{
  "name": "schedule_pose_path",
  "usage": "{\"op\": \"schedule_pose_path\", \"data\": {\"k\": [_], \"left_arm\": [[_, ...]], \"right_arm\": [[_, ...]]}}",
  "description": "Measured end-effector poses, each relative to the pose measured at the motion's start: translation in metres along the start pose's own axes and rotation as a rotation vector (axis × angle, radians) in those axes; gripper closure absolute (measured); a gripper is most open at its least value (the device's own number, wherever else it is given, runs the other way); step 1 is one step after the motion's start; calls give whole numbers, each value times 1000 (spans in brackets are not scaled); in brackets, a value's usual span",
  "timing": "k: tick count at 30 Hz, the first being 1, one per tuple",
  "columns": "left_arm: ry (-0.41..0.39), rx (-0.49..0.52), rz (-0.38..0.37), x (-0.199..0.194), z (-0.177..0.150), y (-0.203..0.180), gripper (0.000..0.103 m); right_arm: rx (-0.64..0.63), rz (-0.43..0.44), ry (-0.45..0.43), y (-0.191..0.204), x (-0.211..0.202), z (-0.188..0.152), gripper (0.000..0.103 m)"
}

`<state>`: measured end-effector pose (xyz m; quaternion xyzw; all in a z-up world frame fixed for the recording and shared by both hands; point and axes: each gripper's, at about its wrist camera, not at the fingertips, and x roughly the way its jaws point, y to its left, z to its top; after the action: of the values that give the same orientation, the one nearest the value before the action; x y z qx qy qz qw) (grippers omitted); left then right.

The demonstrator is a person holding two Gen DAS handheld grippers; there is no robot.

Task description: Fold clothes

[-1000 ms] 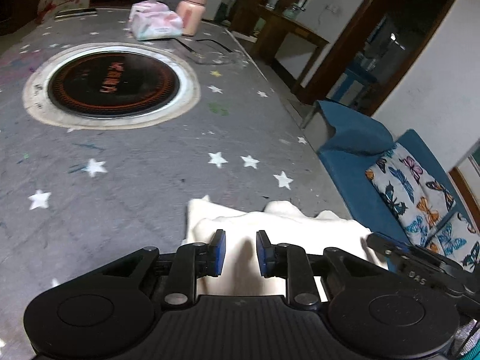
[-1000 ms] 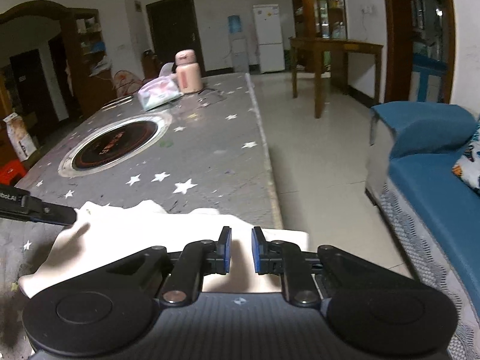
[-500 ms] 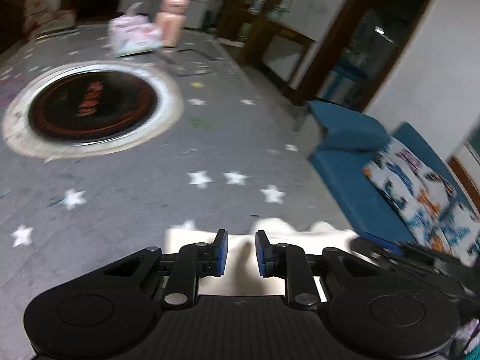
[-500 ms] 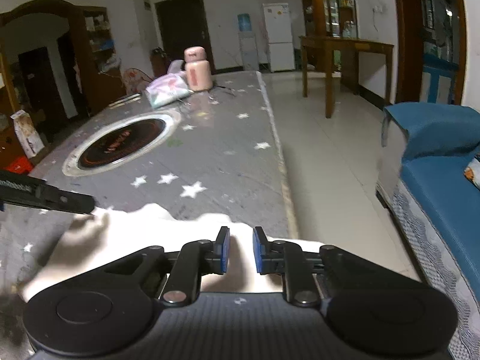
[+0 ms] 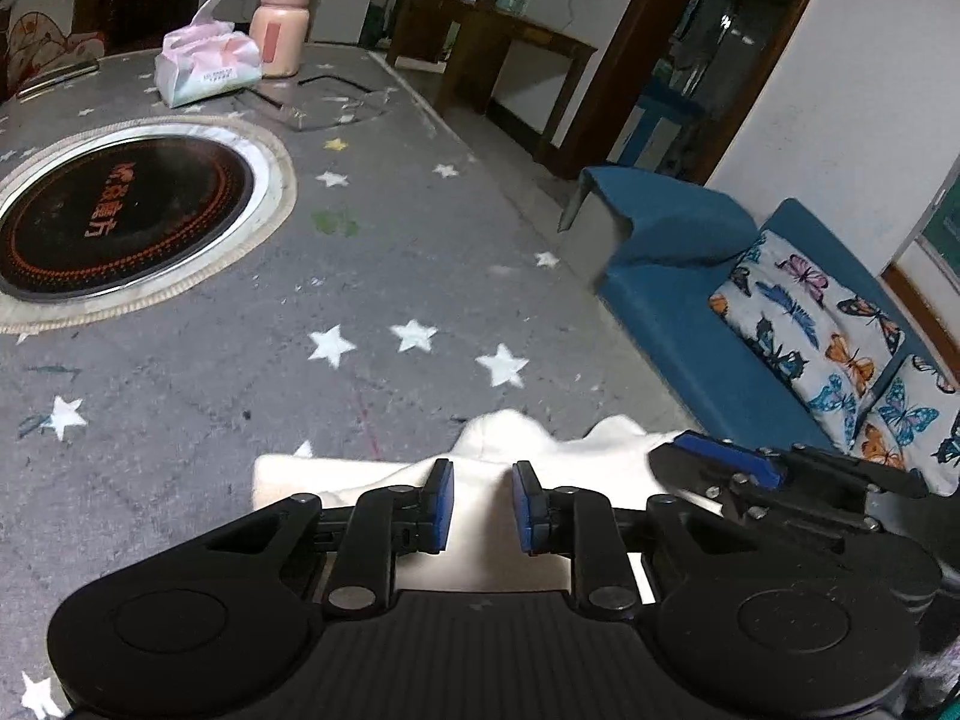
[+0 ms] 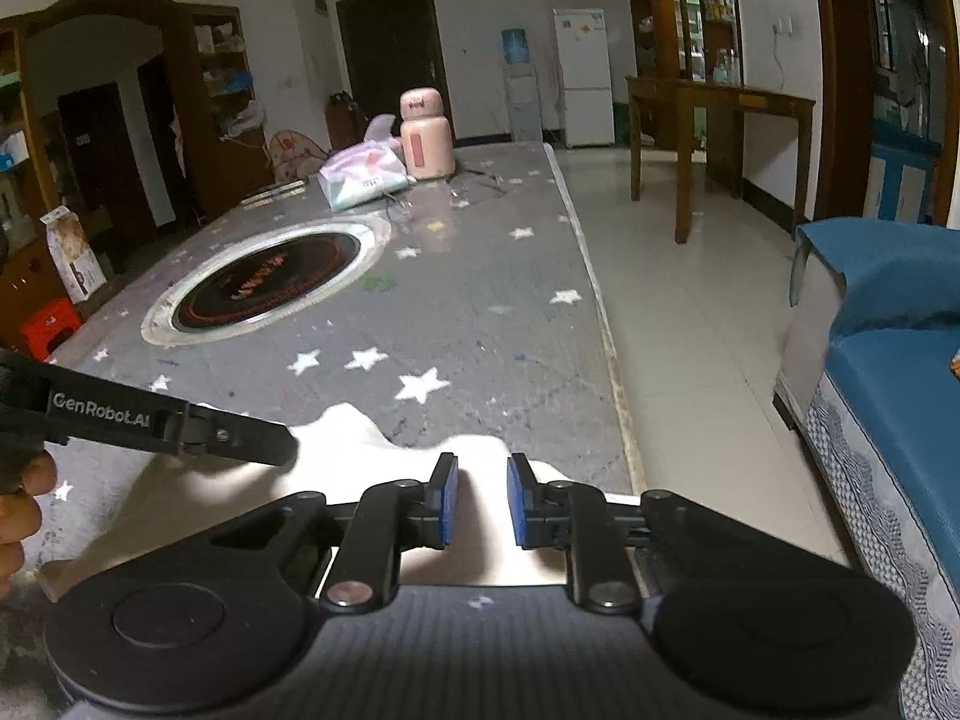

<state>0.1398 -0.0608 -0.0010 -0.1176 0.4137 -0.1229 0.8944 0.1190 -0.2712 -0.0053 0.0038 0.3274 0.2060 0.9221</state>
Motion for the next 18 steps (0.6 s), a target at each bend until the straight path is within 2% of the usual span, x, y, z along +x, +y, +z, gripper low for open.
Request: {"op": "schedule_pose_path", "data": {"k": [3, 7, 12, 18], "left_arm": [[10, 37, 18, 7, -1, -7, 72], [2, 39, 14, 0, -4, -7, 72], [-24, 72, -16, -30, -21, -9, 72], [-24, 109, -37, -62, -58, -8, 74]], "right_arm": [[-13, 3, 13, 4, 4, 0, 81], [-31, -8, 30, 9, 6, 0, 81], [-44, 12, 20, 13, -27, -9, 81], [-53, 22, 38, 21, -65, -43, 80]]}}
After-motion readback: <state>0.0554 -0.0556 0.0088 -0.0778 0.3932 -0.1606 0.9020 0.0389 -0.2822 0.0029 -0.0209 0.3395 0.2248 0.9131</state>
